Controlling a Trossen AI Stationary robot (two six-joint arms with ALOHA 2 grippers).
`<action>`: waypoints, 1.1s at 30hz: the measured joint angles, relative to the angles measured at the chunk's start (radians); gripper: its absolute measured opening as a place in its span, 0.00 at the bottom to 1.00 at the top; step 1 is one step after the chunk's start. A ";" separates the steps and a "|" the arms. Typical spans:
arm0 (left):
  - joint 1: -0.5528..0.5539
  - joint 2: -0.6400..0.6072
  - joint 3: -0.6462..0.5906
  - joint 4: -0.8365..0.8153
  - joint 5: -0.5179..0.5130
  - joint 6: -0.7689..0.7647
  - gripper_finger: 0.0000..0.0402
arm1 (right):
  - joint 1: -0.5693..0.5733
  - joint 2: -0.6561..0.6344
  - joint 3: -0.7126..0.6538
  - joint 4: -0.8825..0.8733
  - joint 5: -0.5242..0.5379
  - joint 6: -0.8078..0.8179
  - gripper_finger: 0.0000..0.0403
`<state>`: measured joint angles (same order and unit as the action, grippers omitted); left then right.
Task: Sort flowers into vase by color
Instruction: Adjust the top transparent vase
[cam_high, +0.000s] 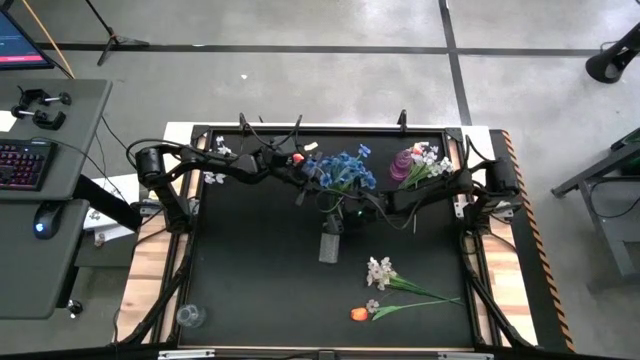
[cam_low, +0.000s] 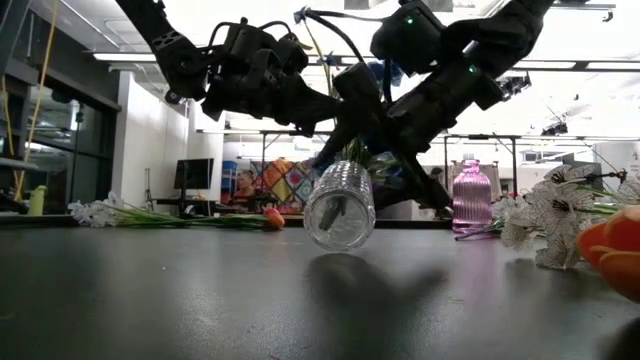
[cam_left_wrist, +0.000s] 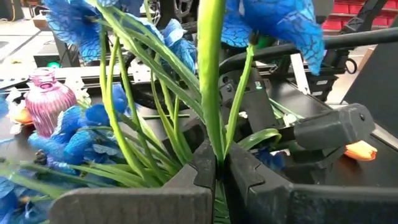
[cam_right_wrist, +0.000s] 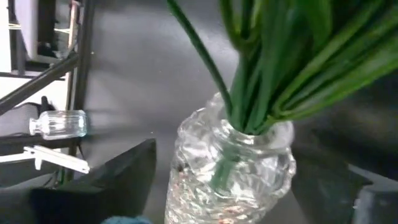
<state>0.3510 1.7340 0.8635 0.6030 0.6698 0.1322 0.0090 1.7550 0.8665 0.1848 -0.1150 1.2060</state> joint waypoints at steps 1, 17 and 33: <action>0.000 0.000 0.000 0.000 0.000 -0.001 0.00 | 0.000 0.000 0.004 -0.010 0.000 0.000 0.72; 0.008 -0.045 0.001 0.038 -0.006 -0.192 0.27 | 0.000 -0.021 0.011 -0.032 -0.013 -0.061 0.52; -0.004 -0.211 0.000 -0.157 -0.006 -0.260 0.54 | -0.005 -0.102 0.011 -0.090 0.007 -0.189 0.52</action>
<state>0.3467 1.5232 0.8639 0.4456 0.6634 -0.1276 0.0044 1.6527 0.8772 0.0951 -0.1085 1.0168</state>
